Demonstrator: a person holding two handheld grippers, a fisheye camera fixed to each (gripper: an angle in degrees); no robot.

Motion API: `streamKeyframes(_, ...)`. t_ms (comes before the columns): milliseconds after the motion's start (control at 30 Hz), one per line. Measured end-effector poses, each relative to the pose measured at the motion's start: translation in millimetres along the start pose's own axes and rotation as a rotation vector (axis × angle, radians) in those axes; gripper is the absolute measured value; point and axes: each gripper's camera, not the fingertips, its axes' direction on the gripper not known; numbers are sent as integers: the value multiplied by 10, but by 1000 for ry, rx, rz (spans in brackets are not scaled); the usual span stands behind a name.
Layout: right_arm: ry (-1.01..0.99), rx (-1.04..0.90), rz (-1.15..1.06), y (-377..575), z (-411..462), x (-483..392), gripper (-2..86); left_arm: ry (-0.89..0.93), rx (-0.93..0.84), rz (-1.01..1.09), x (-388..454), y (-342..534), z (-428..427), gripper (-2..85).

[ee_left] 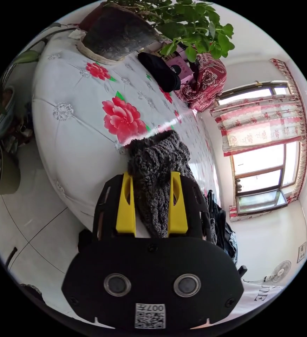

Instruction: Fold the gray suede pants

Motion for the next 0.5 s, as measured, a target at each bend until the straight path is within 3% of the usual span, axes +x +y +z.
streamKeyframes(167, -9, 81, 131, 308, -68, 208, 77, 146, 18, -22, -39, 59, -2, 55)
streamKeyframes(267, -11, 119, 240, 575, -113, 377, 81, 232, 31, 173, 488, 114, -116, 51)
streamKeyframes(367, 14, 162, 323, 918, -261, 544, 82, 311, -36, 480, 1453, 296, -158, 50)
streamKeyframes(500, 70, 240, 473, 1511, -568, 854, 85, 509, -215, 1001, 3066, 1158, -68, 54)
